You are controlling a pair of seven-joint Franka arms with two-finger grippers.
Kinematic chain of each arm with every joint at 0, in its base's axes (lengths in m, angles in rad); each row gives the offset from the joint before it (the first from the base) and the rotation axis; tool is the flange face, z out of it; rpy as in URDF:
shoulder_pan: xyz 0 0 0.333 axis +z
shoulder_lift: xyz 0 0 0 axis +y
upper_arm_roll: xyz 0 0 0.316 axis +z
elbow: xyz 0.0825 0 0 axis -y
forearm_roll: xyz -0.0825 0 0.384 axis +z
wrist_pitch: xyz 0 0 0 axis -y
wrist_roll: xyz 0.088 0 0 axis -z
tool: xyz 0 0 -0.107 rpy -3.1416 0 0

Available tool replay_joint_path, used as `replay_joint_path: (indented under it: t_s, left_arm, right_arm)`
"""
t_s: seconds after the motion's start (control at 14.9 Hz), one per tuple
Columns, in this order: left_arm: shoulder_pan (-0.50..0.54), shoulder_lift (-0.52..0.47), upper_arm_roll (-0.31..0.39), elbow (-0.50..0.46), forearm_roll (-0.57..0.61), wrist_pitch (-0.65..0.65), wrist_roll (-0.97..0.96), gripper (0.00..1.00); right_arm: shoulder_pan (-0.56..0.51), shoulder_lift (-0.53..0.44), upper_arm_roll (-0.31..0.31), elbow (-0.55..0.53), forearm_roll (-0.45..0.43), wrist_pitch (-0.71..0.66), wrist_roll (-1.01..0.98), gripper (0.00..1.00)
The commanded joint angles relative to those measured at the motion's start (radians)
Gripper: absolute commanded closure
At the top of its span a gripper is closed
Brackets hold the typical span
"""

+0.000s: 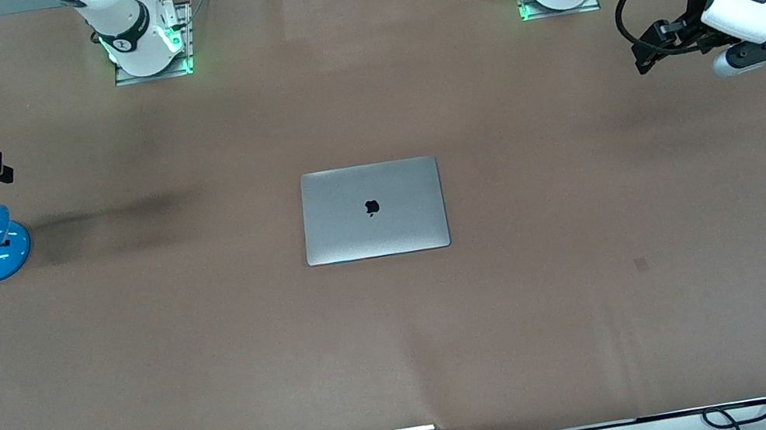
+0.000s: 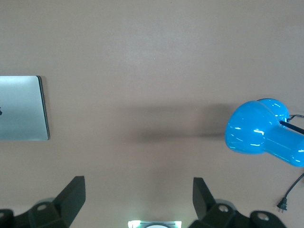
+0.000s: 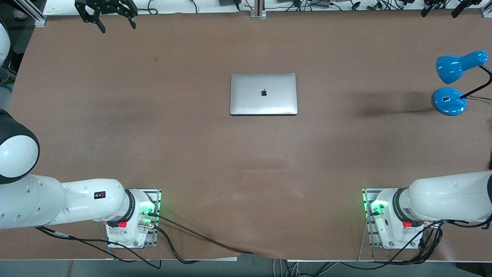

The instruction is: Close laptop with both arms from behind

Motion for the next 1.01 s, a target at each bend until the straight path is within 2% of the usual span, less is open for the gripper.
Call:
replay_joint_path:
  t_s: [0.0,0.74,0.94]
  left_arm:
    - [-0.009,-0.014,0.013,-0.005,0.012,0.014,0.002,0.00]
    - [-0.009,-0.015,0.005,-0.001,0.010,0.014,0.006,0.00]
    - [-0.008,-0.018,0.005,-0.003,0.009,0.011,0.104,0.00]
  right_arm:
    - [-0.003,-0.004,0.003,-0.005,0.008,-0.005,0.019,0.00]
    - [-0.002,-0.004,0.003,-0.005,0.008,-0.003,0.019,0.00]
    - [-0.002,-0.002,0.003,-0.005,0.008,-0.005,0.018,0.00]
